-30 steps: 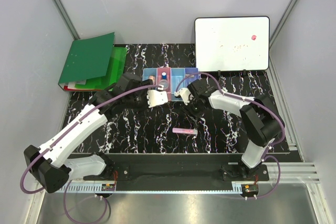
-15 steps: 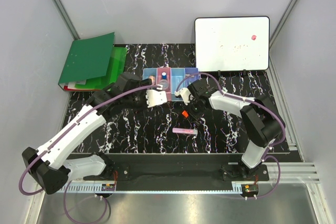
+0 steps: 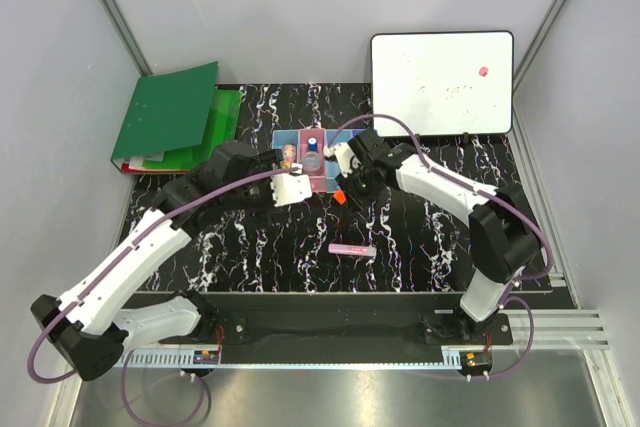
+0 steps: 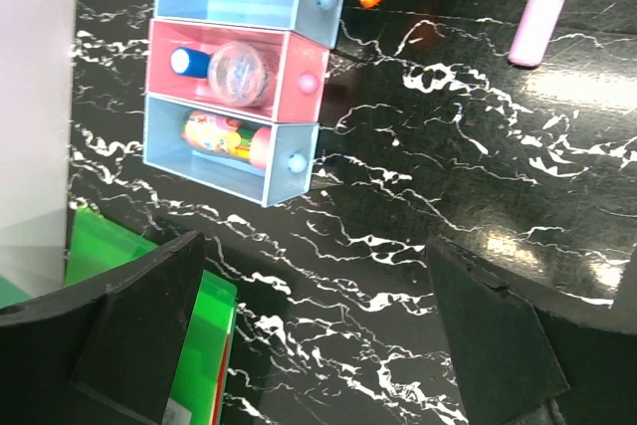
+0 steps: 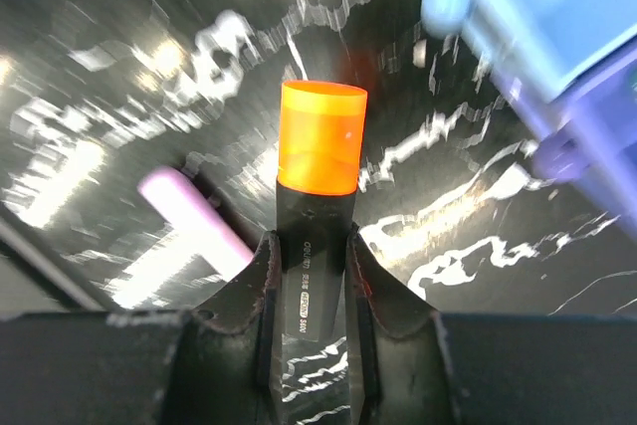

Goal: Sort the stationery into containers
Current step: Pick up the pen from the center of the board, then place the pen in the storage box.

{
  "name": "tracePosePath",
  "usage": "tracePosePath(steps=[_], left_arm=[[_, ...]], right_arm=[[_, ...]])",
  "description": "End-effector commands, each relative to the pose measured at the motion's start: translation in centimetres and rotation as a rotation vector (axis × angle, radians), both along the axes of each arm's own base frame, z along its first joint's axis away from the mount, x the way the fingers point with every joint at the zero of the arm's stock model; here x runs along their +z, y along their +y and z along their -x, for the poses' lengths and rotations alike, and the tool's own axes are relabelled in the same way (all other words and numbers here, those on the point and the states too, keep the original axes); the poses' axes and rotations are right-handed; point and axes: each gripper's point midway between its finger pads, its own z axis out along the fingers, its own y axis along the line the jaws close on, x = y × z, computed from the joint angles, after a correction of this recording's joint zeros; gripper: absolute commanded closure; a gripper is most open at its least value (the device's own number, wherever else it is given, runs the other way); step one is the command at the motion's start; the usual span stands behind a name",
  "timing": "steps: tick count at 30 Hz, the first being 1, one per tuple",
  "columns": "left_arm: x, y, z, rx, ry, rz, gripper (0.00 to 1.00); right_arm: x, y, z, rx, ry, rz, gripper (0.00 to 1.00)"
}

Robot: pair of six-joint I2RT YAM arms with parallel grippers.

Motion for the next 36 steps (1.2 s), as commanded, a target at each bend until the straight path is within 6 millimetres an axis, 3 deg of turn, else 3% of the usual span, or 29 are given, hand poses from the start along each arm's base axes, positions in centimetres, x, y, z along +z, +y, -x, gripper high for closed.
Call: tracePosePath(steps=[1, 6, 14, 15, 17, 20, 26, 31, 36], left_arm=[[0.9, 0.8, -0.4, 0.016, -0.068, -0.008, 0.01], [0.1, 1.2, -0.1, 0.021, -0.061, -0.021, 0.01], [0.8, 1.6, 0.2, 0.028, -0.085, -0.007, 0.01], [1.1, 1.7, 0.2, 0.029, -0.091, -0.007, 0.01], [1.5, 1.9, 0.3, 0.031, -0.1, -0.009, 0.01], [1.8, 2.1, 0.4, 0.036, -0.106, -0.004, 0.01], [2.2, 2.4, 1.2, 0.044, -0.099, 0.021, 0.01], [2.3, 2.6, 1.5, 0.051, -0.096, 0.033, 0.01], [2.8, 2.4, 1.3, 0.049, -0.101, 0.037, 0.01]], right_arm=[[6.6, 2.5, -0.2, -0.047, -0.01, -0.143, 1.0], [10.0, 4.3, -2.6, -0.086, -0.072, -0.214, 1.0], [10.8, 6.1, -8.2, -0.146, -0.181, -0.211, 1.0], [9.9, 6.3, -9.0, -0.16, -0.177, -0.199, 1.0], [10.3, 6.1, -11.2, -0.218, -0.209, -0.202, 1.0], [8.5, 5.8, -14.3, -0.305, -0.207, -0.188, 1.0], [7.5, 4.8, -18.2, -0.394, -0.219, -0.19, 1.0], [6.2, 4.5, -19.3, -0.398, -0.21, -0.184, 1.0], [4.1, 4.6, -19.1, -0.389, -0.176, -0.168, 1.0]])
